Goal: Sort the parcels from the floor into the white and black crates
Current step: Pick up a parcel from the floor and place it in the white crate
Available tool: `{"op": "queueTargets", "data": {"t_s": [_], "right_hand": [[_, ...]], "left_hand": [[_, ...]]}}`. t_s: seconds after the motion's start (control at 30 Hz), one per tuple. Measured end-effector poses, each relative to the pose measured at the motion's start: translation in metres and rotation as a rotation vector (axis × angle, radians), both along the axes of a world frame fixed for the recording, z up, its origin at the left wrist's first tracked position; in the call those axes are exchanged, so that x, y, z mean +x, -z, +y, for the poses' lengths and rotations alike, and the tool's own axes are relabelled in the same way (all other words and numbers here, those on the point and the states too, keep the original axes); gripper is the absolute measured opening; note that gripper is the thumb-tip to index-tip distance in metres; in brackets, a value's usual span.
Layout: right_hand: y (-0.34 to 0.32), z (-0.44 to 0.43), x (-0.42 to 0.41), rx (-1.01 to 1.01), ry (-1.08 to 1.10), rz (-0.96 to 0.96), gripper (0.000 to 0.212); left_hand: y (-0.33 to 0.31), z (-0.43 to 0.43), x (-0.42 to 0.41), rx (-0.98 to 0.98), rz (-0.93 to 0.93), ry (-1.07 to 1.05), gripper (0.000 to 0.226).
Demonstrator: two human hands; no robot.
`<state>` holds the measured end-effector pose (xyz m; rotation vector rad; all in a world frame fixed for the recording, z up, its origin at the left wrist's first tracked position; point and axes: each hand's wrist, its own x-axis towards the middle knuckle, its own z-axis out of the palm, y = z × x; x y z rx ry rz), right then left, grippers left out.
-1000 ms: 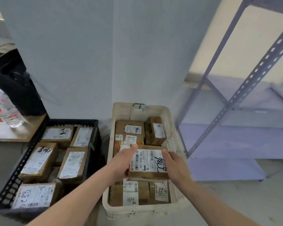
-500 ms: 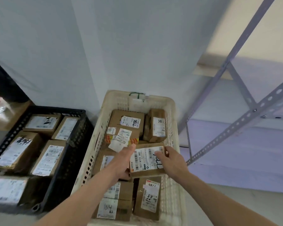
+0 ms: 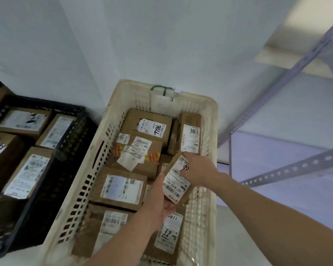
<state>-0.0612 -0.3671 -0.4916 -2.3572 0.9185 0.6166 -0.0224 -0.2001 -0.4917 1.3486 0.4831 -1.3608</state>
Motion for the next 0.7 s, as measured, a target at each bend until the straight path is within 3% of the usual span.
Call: {"op": "queueTargets", "data": {"t_s": [0.1,0.4,0.53,0.7], "right_hand": [[0.018,-0.008,0.005,-0.01,-0.083,0.06,0.061],[0.063,-0.013,0.025,-0.023,-0.204,0.086,0.055],[0.078,-0.009,0.03,-0.012,-0.185,0.053,0.066],[0.09,-0.011,0.034,-0.107,-0.221,0.055,0.069]], "left_hand": [[0.015,-0.008,-0.007,-0.024,0.074,-0.067,0.052],[0.065,-0.012,-0.004,-0.032,0.191,-0.271,0.042],[0.076,-0.013,-0.008,0.006,0.189,-0.349,0.037],[0.081,-0.021,-0.007,0.014,0.206,-0.27,0.042]]}}
